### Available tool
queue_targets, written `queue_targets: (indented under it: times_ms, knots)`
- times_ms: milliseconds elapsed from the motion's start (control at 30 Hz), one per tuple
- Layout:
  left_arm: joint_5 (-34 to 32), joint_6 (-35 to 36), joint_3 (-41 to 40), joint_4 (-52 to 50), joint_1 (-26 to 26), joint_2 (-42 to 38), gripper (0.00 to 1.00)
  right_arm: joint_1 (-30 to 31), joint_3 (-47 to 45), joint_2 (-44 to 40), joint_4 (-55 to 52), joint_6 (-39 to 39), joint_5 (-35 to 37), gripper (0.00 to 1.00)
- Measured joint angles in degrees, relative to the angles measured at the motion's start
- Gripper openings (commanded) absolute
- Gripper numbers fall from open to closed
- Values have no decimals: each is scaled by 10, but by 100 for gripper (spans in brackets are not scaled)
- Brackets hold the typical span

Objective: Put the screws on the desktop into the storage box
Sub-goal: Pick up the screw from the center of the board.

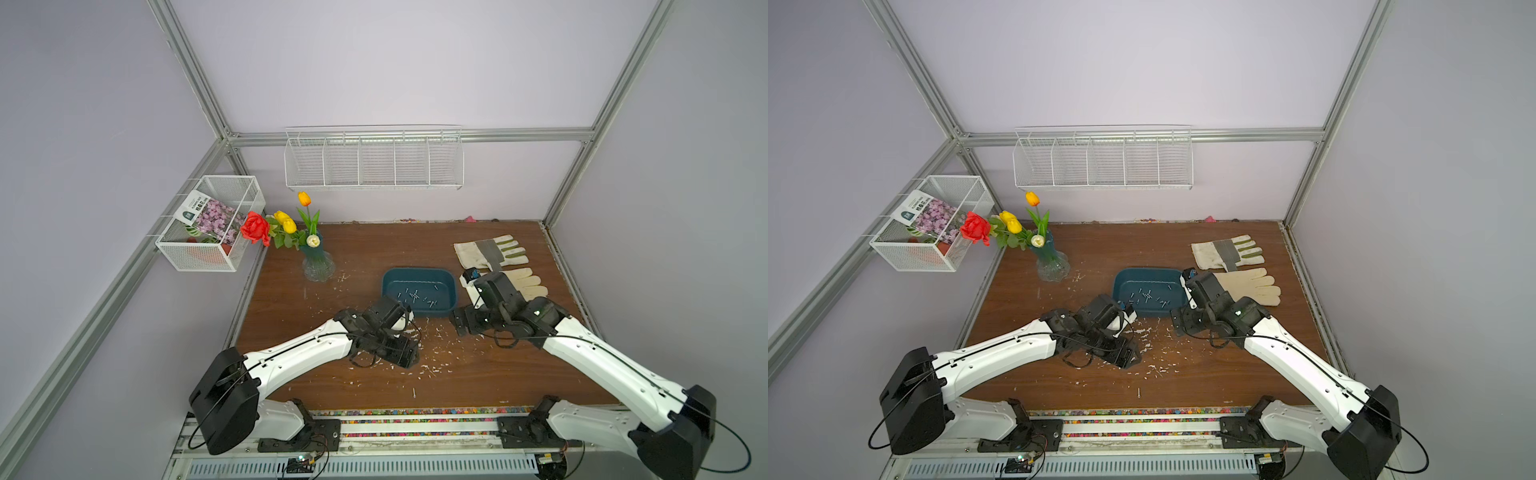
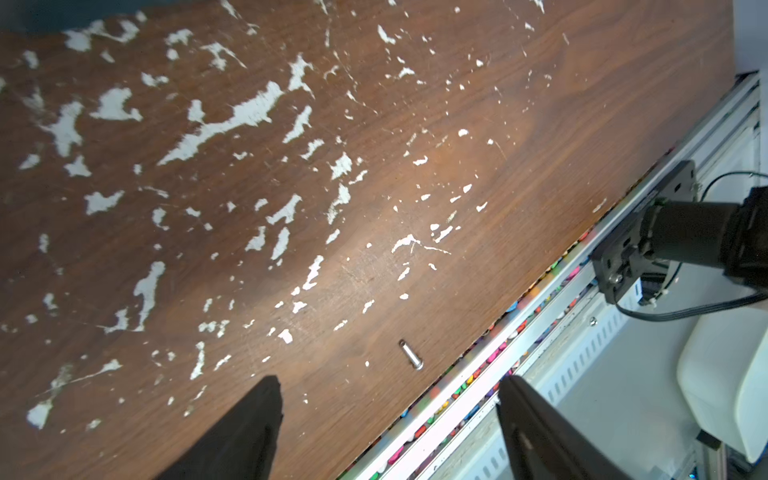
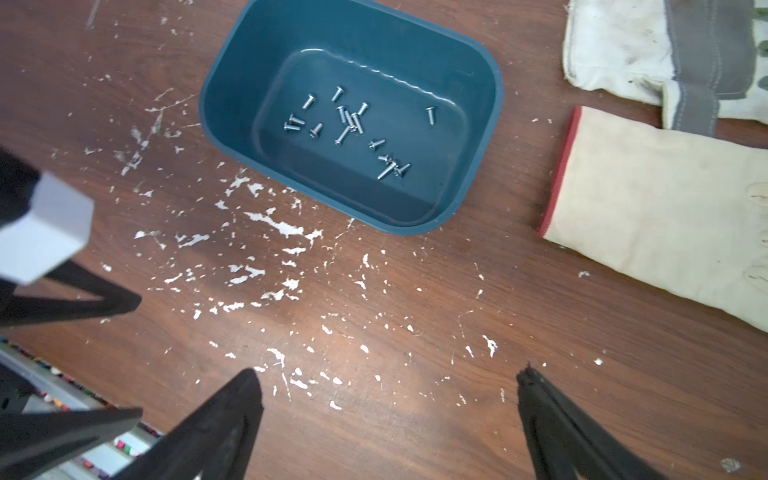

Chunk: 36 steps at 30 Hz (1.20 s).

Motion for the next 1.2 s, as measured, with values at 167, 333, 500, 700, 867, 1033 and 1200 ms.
queue_targets:
  times_ms: [167,333,500,700,867,1033,1200]
  knots:
    - [-5,-60,-1,22,-73,27,63,-16,-4,-3,3,0,-25,97]
    - [0,-106,-18,53,-115,71,52,-19,-8,-22,6,0,-73,97]
    - [0,-134,-36,66,-127,81,48,-19,-8,-51,4,-1,-138,97]
    - [0,-150,-42,82,-133,81,44,-19,-8,-88,4,0,-256,97]
    - [-2,-158,-56,87,-135,86,38,-19,-8,-100,18,2,-349,97]
    - [-10,-161,-56,87,-136,98,35,-20,-11,-101,34,3,-417,97]
    - [-21,-163,-56,86,-139,111,29,-20,-15,-111,47,4,-452,97]
